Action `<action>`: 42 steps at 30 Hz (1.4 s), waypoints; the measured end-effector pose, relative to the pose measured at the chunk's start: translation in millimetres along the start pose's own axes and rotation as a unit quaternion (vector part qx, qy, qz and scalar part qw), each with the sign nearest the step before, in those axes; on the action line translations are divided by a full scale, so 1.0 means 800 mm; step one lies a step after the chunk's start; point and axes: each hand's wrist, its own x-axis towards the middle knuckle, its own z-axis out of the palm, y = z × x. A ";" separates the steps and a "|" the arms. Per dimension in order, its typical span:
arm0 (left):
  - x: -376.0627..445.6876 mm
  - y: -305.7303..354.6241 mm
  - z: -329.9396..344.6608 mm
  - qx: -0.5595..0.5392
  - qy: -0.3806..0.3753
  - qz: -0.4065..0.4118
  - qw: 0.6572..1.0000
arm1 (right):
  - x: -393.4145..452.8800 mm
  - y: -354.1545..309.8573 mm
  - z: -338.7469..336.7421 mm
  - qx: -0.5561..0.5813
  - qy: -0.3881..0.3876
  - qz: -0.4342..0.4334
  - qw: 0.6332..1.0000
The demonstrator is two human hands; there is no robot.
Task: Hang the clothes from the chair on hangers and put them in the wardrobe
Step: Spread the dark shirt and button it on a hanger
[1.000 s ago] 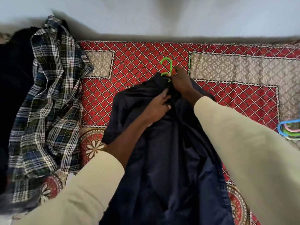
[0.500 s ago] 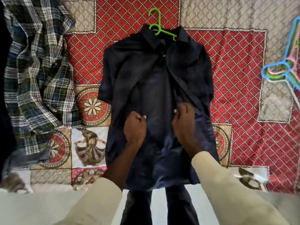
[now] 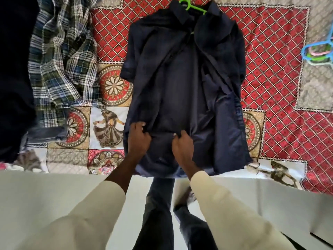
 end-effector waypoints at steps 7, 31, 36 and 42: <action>-0.087 -0.039 0.027 0.159 -0.030 0.110 0.981 | -0.099 0.102 0.000 0.074 -0.347 0.174 0.919; -0.146 0.069 0.180 0.030 -0.208 0.135 0.968 | 0.030 0.242 -0.155 0.102 0.153 0.111 0.977; -0.146 0.082 0.143 -0.252 -0.185 -0.042 0.949 | -0.047 0.198 -0.137 -0.068 0.278 -0.207 0.935; -0.143 0.062 0.079 -0.322 -0.189 -0.120 0.920 | -0.116 0.140 -0.077 -0.287 -0.259 -0.349 0.854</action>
